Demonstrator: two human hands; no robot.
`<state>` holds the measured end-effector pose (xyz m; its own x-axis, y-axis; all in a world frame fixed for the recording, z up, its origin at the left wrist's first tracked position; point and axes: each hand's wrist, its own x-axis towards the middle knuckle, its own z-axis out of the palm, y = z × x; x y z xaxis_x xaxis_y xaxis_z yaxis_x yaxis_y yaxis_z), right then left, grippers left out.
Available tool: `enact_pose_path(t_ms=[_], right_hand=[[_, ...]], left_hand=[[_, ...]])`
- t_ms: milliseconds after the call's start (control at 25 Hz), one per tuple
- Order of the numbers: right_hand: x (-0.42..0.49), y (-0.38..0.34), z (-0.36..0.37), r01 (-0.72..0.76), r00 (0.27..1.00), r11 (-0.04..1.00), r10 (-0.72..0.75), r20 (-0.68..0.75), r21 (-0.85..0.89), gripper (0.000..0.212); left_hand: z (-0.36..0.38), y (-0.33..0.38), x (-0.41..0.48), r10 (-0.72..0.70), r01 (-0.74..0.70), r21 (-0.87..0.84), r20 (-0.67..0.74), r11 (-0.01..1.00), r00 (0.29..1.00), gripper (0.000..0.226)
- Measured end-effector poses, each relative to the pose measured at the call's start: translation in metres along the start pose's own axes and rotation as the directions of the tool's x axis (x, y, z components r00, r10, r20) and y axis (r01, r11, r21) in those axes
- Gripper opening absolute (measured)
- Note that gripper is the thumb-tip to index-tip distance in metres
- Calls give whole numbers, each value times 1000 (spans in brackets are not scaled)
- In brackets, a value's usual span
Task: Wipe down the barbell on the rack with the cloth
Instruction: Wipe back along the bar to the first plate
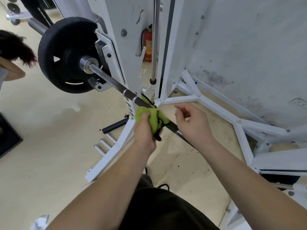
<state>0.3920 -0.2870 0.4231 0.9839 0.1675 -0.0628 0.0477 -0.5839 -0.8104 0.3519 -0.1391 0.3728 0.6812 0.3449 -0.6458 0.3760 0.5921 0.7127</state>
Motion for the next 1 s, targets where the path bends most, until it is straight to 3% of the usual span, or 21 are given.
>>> enact_pose_path(t_ms=[120, 240, 320, 400, 480, 520, 560, 640, 680, 720, 760, 840, 960, 1000], right_hand=[[5, 3, 4, -28, 999, 999, 29, 17, -34, 23], [9, -4, 9, -39, 998, 997, 42, 42, -64, 21], [18, -13, 15, -54, 996, 996, 59, 68, -67, 20], [30, -22, 27, -67, 995, 995, 72, 75, -67, 21], [41, -32, 45, -82, 992, 995, 87, 89, -58, 21], [47, -36, 55, -89, 991, 994, 94, 94, -58, 20], [54, -42, 66, -102, 990, 993, 107, 93, -57, 19], [65, -54, 83, -130, 986, 989, 137, 91, -73, 16], [72, -59, 91, -139, 985, 985, 148, 88, -98, 14], [78, -64, 98, -152, 982, 979, 165, 90, -138, 13], [85, -68, 105, -168, 977, 968, 189, 101, -186, 14], [92, -77, 115, -196, 960, 939, 243, 140, -284, 19], [93, -83, 125, -240, 959, 920, 275, 72, -311, 16], [91, -84, 125, -245, 964, 921, 265, 26, -302, 12]], left_hand=[[13, -27, -31, -151, 151, 10, 146, 989, 978, 27], [-2, -15, -39, -256, 238, 123, 164, 964, 953, 23], [-19, 18, -31, -150, 148, 65, 24, 987, 988, 27], [-40, 63, -12, 67, -51, 105, -151, 993, 986, 27], [-55, 109, 9, 229, -204, 271, -63, 941, 971, 32], [-60, 124, 20, 280, -270, 415, 40, 869, 959, 36], [-64, 133, 32, 295, -326, 598, 153, 732, 943, 42], [-72, 135, 56, 367, -461, 858, 363, 227, 856, 62], [-76, 130, 68, 438, -498, 866, 461, -34, 772, 68], [-79, 125, 76, 489, -511, 833, 544, -212, 682, 69], [-81, 123, 86, 508, -532, 791, 607, -304, 612, 67], [-81, 122, 102, 490, -634, 704, 696, -322, 524, 65], [-89, 143, 122, 400, -701, 620, 777, -351, 487, 61], [-95, 154, 130, 390, -691, 630, 771, -353, 504, 59]])
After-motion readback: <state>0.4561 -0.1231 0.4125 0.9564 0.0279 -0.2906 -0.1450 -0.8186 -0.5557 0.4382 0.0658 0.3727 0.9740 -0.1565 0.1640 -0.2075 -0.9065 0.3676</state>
